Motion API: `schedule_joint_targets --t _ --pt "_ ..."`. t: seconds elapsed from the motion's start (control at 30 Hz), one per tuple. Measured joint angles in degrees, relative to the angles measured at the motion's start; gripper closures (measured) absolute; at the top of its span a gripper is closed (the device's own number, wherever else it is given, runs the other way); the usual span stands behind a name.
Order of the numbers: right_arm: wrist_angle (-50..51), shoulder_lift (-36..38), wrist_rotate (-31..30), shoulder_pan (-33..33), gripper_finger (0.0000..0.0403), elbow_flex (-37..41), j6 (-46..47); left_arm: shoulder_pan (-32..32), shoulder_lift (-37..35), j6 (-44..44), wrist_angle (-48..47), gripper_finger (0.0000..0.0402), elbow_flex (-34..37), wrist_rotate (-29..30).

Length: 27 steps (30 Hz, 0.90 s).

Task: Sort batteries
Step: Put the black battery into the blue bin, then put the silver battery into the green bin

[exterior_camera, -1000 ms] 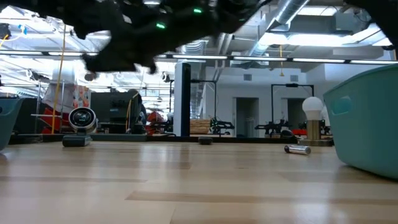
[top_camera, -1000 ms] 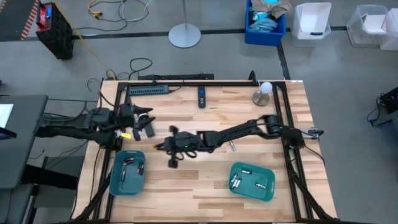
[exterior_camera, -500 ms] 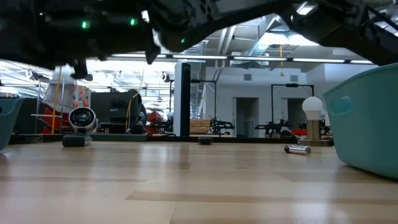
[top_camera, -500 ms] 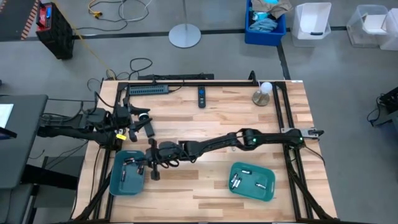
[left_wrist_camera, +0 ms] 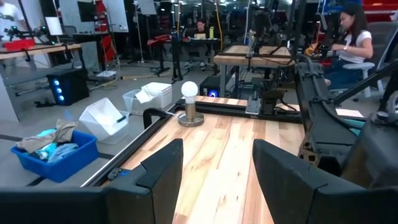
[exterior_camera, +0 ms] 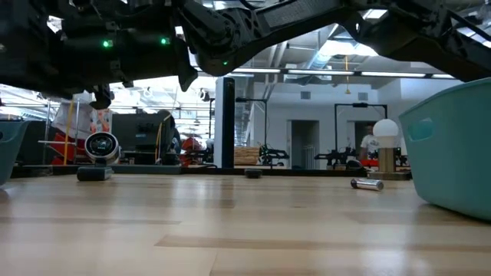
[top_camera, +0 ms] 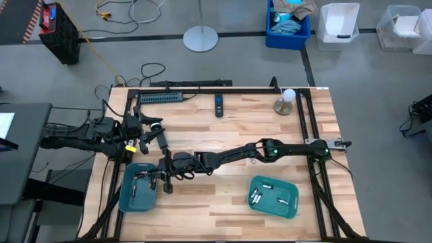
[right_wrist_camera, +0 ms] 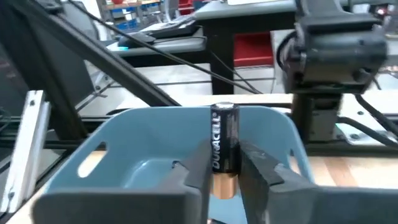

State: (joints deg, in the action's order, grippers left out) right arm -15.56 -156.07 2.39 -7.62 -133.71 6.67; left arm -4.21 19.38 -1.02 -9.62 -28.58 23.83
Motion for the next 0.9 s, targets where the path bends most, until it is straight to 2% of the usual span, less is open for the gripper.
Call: schedule_joint_targets --t 0.27,0.4,0.7,0.9 --pt "0.4 0.0 -1.3 0.8 0.0223 0.0 0.4 0.0 0.0 0.0 0.1 0.0213 0.0 0.0" --pt "1.1 0.2 -1.2 1.0 0.0199 0.0 -1.4 0.0 0.0 0.0 -0.1 0.0213 0.0 0.0" --pt "16.9 8.9 -2.7 1.7 0.0209 -0.2 -8.2 0.0 0.2 0.2 -2.3 0.0213 0.0 -0.1" --pt "20.4 9.2 -5.2 2.9 0.0271 0.1 -10.9 -0.1 0.2 0.3 -2.9 0.0213 0.0 -0.1"
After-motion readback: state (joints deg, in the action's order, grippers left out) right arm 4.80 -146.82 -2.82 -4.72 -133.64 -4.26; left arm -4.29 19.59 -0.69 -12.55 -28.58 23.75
